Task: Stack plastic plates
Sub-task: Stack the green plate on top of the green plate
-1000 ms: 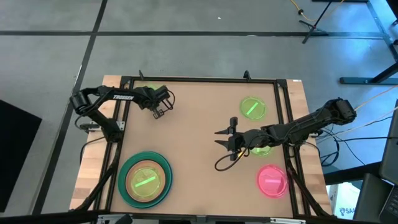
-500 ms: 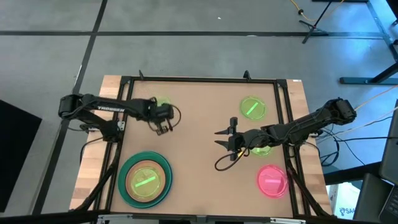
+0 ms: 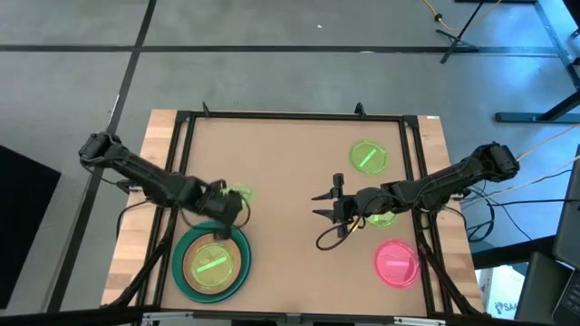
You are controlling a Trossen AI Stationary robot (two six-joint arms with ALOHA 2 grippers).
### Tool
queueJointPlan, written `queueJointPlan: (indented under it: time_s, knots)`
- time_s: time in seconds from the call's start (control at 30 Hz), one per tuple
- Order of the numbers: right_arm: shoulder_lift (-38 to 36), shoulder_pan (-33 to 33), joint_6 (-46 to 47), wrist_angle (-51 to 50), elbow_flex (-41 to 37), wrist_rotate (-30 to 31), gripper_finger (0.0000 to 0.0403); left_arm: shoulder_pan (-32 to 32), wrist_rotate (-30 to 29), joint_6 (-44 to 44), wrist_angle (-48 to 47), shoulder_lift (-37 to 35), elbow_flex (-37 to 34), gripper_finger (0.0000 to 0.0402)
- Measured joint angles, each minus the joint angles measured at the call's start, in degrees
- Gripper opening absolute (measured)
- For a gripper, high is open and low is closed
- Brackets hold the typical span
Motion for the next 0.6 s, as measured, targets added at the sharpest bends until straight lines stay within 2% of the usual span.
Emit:
queueJointPlan:
  time_s: [0.13, 0.33, 0.6]
  knots:
    - [0.00, 0.05, 0.00, 0.12, 0.00, -0.76, 0.0159, -6.45, -1.64, -4.43, 0.14, -0.01, 2.04, 0.0002]
    - [0.00, 0.36, 1.75, 1.64, 0.00, -5.44, 0.0159, -15.27, -3.66, -10.99, 0.18, -0.01, 5.92, 0.0002]
    - [0.00, 6.53, 2.59, 5.70, 0.00, -0.47, 0.0159, -28.43, -6.83, -22.73, 0.45, -0.01, 10.89, 0.0002]
